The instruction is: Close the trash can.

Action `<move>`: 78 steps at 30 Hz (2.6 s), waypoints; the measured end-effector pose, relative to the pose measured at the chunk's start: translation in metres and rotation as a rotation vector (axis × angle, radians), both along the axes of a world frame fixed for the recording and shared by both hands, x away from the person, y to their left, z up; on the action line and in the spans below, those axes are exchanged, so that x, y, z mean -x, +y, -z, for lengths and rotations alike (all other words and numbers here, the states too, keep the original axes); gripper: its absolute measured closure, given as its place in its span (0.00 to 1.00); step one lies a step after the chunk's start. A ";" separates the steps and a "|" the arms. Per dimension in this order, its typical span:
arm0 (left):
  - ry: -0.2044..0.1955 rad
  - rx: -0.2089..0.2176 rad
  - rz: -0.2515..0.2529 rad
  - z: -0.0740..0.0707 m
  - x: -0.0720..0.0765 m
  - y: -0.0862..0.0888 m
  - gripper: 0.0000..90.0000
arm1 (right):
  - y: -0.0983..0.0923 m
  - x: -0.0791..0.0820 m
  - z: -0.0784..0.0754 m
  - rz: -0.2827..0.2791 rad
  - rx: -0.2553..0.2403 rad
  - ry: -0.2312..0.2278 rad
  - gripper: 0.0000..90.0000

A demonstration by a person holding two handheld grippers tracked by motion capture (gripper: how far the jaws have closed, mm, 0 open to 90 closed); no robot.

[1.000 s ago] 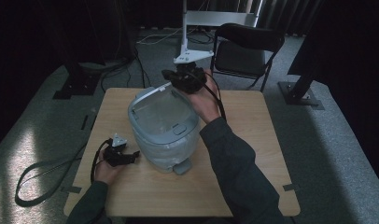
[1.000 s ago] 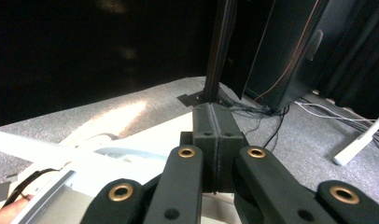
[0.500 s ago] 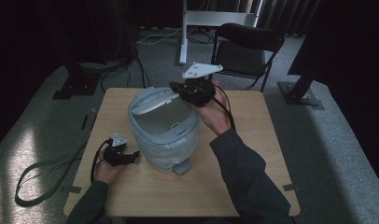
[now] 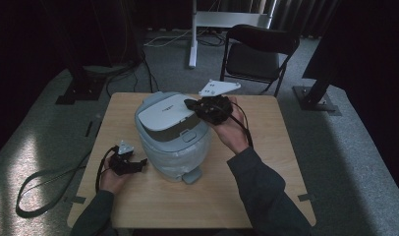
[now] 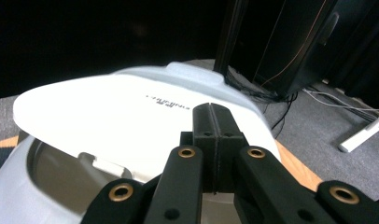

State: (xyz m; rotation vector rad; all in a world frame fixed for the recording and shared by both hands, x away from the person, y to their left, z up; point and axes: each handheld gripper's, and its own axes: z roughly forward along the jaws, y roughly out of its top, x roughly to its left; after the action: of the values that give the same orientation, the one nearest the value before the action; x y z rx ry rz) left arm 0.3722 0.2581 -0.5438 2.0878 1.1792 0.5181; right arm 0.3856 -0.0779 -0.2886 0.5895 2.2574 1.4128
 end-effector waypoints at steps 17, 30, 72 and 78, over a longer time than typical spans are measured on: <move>-0.002 0.000 -0.002 0.000 0.000 0.000 0.28 | 0.002 0.019 0.022 -0.047 0.038 0.008 1.00; -0.003 0.002 -0.004 0.000 0.000 0.000 0.28 | 0.000 0.029 0.030 -0.086 0.019 0.016 1.00; -0.003 0.000 -0.004 0.000 0.000 0.000 0.28 | 0.000 0.028 0.040 -0.094 -0.041 0.056 1.00; -0.003 0.000 -0.003 0.000 0.000 0.000 0.28 | 0.003 0.028 0.034 -0.095 0.009 0.049 1.00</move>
State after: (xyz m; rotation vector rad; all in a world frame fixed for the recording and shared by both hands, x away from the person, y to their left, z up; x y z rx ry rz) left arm 0.3720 0.2576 -0.5440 2.0843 1.1811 0.5228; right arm 0.3576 -0.0745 -0.3225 0.5260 2.3574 1.4469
